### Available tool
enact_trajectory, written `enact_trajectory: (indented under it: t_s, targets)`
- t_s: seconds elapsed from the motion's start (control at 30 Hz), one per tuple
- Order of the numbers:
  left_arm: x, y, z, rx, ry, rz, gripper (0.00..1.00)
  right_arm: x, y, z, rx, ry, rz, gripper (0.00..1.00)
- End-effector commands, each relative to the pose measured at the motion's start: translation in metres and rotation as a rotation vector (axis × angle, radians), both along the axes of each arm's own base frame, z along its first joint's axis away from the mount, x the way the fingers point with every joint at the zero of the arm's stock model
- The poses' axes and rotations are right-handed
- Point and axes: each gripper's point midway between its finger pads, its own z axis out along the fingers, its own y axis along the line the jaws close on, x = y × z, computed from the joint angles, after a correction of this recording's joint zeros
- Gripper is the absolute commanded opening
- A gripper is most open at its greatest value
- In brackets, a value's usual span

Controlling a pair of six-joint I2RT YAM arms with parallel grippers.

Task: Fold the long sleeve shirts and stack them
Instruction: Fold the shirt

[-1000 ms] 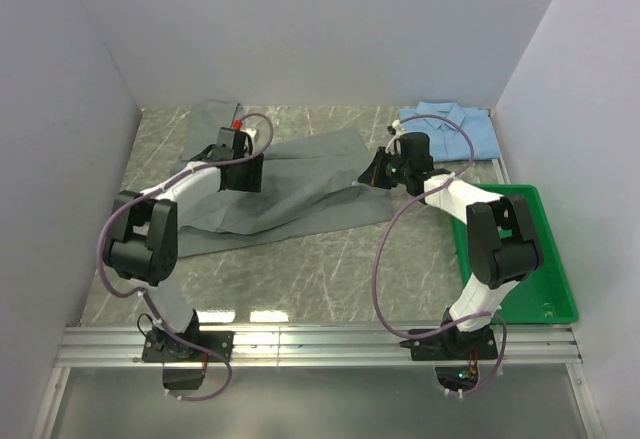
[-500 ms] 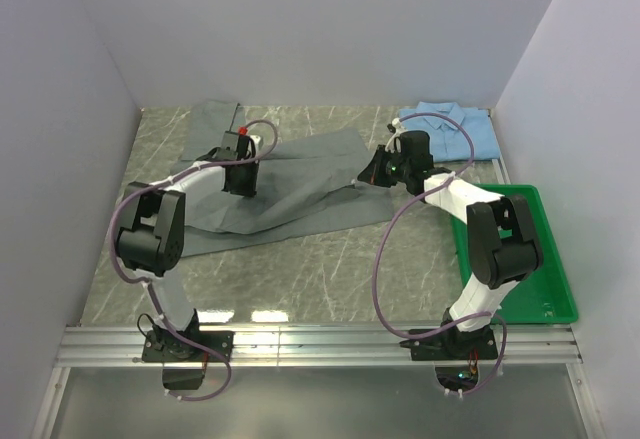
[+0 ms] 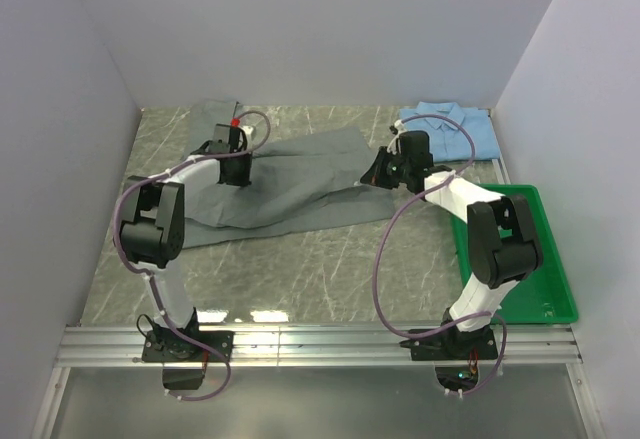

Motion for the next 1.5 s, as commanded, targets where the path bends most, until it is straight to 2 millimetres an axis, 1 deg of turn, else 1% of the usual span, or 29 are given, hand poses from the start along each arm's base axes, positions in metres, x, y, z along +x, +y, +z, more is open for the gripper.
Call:
enact_trajectory:
  t_s: [0.0, 0.1, 0.23, 0.3, 0.33, 0.4, 0.5, 0.53, 0.57, 0.6, 0.63, 0.67, 0.7, 0.73, 0.77, 0.83, 0.93, 1.03, 1.07, 1.1, 1.13, 1.17, 1.2, 1.23, 1.27, 1.3, 1.33, 1.43, 1.47]
  targets:
    - [0.022, 0.003, 0.028, -0.056, -0.11, -0.009, 0.06, 0.009, -0.013, -0.002, -0.013, 0.057, -0.075, 0.0]
    - [0.023, 0.004, 0.025, -0.068, -0.108, -0.002, 0.07, 0.011, -0.018, 0.0, -0.023, 0.087, -0.094, 0.0]
    - [0.024, 0.006, 0.023, -0.081, -0.115, 0.003, 0.07, 0.017, -0.021, 0.017, -0.039, 0.071, -0.112, 0.0]
    - [0.026, 0.006, 0.023, -0.087, -0.122, 0.006, 0.08, 0.016, -0.023, 0.021, -0.044, 0.079, -0.119, 0.0]
    - [0.026, 0.006, 0.023, -0.089, -0.121, 0.005, 0.08, 0.019, -0.023, 0.028, -0.04, 0.066, -0.121, 0.0]
    - [0.027, 0.006, 0.024, -0.093, -0.134, 0.005, 0.11, 0.021, -0.024, 0.031, -0.046, 0.07, -0.136, 0.0]
    - [0.027, 0.005, 0.026, -0.102, -0.143, 0.005, 0.21, 0.031, -0.025, 0.036, -0.049, 0.054, -0.149, 0.1]
    - [0.028, 0.005, 0.027, -0.108, -0.146, 0.013, 0.23, 0.036, -0.024, 0.037, -0.048, 0.05, -0.154, 0.18]
    - [0.028, 0.006, 0.029, -0.108, -0.152, 0.024, 0.29, 0.039, -0.023, 0.038, -0.046, 0.039, -0.15, 0.22]
    - [0.029, 0.007, 0.032, -0.116, -0.157, 0.042, 0.31, 0.042, -0.023, 0.039, -0.049, 0.027, -0.152, 0.26]
    - [0.03, 0.008, 0.035, -0.115, -0.169, 0.059, 0.37, 0.044, -0.024, 0.038, -0.054, 0.021, -0.159, 0.3]
    - [0.031, 0.01, 0.045, -0.121, -0.191, 0.077, 0.41, 0.047, -0.026, 0.038, -0.061, 0.008, -0.167, 0.33]
    - [0.033, 0.015, 0.051, -0.126, -0.204, 0.123, 0.52, 0.048, -0.028, 0.038, -0.071, 0.001, -0.174, 0.37]
    - [0.035, 0.02, 0.057, -0.134, -0.222, 0.151, 0.7, 0.048, -0.032, 0.038, -0.087, -0.009, -0.191, 0.43]
    - [0.035, 0.021, 0.07, -0.145, -0.245, 0.169, 0.73, 0.048, -0.034, 0.038, -0.095, -0.019, -0.195, 0.45]
    - [0.036, 0.026, 0.083, -0.17, -0.258, 0.232, 0.83, 0.044, -0.036, 0.035, -0.109, -0.028, -0.187, 0.46]
    - [0.028, 0.039, 0.105, -0.187, -0.278, 0.36, 0.84, 0.04, -0.037, 0.027, -0.118, -0.028, -0.165, 0.46]
    - [0.008, 0.05, 0.119, -0.221, -0.287, 0.483, 0.83, 0.039, -0.033, 0.014, -0.105, 0.005, -0.154, 0.46]
    - [-0.005, 0.056, 0.121, -0.229, -0.289, 0.515, 0.83, 0.04, -0.031, 0.012, -0.091, 0.016, -0.161, 0.46]
    - [-0.013, 0.058, 0.12, -0.256, -0.279, 0.562, 0.83, 0.041, -0.03, 0.003, -0.083, 0.037, -0.165, 0.46]
    - [-0.026, 0.067, 0.107, -0.262, -0.25, 0.6, 0.83, 0.042, -0.029, 0.0, -0.072, 0.048, -0.169, 0.46]
    - [-0.034, 0.072, 0.116, -0.289, -0.272, 0.619, 0.83, 0.045, -0.027, -0.002, -0.048, 0.054, -0.181, 0.46]
    - [-0.04, 0.077, 0.114, -0.316, -0.27, 0.652, 0.83, 0.046, -0.023, -0.009, -0.033, 0.075, -0.174, 0.46]
    - [-0.052, 0.089, 0.1, -0.322, -0.242, 0.689, 0.83, 0.047, -0.02, -0.011, -0.011, 0.083, -0.181, 0.46]
    - [-0.058, 0.096, 0.104, -0.338, -0.259, 0.707, 0.83, 0.051, -0.018, -0.012, 0.005, 0.079, -0.182, 0.46]
    - [-0.061, 0.096, 0.103, -0.35, -0.258, 0.714, 0.83, 0.051, -0.016, -0.021, 0.012, 0.104, -0.184, 0.46]
    - [-0.069, 0.117, 0.093, -0.344, -0.248, 0.768, 0.82, 0.053, -0.014, -0.023, 0.03, 0.117, -0.193, 0.46]
    - [-0.078, 0.128, 0.086, -0.38, -0.222, 0.798, 0.82, 0.054, -0.011, -0.035, 0.044, 0.151, -0.208, 0.46]
    - [-0.08, 0.126, 0.084, -0.399, -0.207, 0.787, 0.82, 0.055, -0.011, -0.038, 0.049, 0.156, -0.213, 0.46]
